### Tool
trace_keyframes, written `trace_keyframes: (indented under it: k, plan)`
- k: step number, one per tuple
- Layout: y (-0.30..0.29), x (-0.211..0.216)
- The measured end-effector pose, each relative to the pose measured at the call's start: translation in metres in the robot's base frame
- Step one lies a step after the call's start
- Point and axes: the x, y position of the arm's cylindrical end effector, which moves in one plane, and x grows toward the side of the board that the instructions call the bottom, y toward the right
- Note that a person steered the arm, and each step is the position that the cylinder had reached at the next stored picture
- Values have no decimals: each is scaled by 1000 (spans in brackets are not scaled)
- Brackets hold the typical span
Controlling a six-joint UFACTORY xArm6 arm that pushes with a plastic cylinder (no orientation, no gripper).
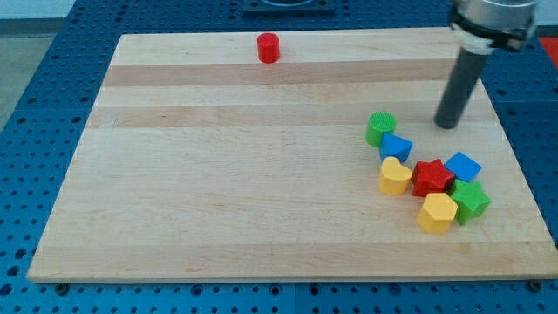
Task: Put the green circle at the bottom left of the red circle
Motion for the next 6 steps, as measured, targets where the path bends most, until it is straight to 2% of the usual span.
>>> trace_keyframes:
  k: [1,4,5,6]
  plan:
    - [-22,16]
    - [-253,-6]
    - [-269,-3]
    - [-276,18]
